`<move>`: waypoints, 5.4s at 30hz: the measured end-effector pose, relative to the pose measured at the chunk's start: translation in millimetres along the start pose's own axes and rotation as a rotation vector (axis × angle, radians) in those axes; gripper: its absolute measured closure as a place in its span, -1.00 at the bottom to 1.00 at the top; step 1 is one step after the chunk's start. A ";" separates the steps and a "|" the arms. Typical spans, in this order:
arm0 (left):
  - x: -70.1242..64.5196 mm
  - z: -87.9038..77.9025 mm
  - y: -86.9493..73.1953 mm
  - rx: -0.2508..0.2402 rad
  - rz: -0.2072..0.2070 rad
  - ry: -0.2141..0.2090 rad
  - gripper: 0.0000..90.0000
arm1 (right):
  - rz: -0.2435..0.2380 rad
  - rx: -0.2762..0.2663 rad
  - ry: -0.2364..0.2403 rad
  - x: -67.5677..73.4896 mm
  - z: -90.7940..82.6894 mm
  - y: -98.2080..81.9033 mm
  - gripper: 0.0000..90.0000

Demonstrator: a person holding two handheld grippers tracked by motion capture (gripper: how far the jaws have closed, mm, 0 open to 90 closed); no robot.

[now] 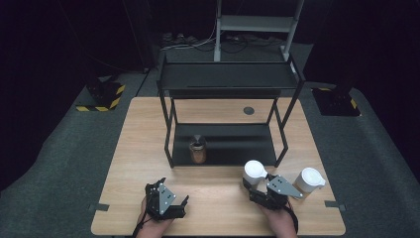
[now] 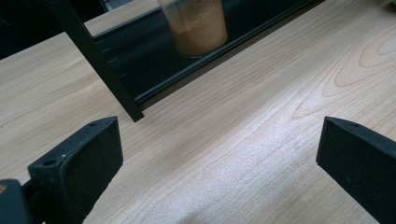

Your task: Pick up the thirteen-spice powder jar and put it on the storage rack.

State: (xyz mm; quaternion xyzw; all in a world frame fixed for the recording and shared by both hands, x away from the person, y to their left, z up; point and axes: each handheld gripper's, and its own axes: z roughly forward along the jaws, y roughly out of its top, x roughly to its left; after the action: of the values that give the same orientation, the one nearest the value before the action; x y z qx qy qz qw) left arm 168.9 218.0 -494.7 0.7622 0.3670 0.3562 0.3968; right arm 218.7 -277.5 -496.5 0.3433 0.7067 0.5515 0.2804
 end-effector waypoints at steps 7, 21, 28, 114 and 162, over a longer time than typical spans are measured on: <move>0.2 0.0 0.0 0.000 0.001 -0.001 -0.99 | -0.013 -0.013 0.004 1.9 1.5 8.0 -0.34; 1.1 -0.2 -0.4 -0.002 0.002 -0.008 -0.99 | -0.027 -0.033 0.013 4.8 9.2 25.2 -0.34; 2.0 -0.6 -0.7 -0.002 0.000 -0.010 -0.99 | -0.035 -0.039 0.020 7.3 16.4 34.3 -0.34; 4.9 -2.6 -3.2 -0.012 0.001 -0.025 -0.99 | -0.011 0.018 -0.022 8.4 127.3 48.8 -0.34; 4.9 -2.6 -3.2 -0.011 0.002 -0.026 -0.99 | 0.047 0.025 -0.032 3.6 128.9 45.9 -1.00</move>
State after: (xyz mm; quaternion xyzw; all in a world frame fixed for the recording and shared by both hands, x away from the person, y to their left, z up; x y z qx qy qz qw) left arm 168.2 224.3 -495.0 0.7649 0.3593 0.3487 0.4052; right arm 324.5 -191.9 -482.2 0.3719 0.7008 0.5434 0.2744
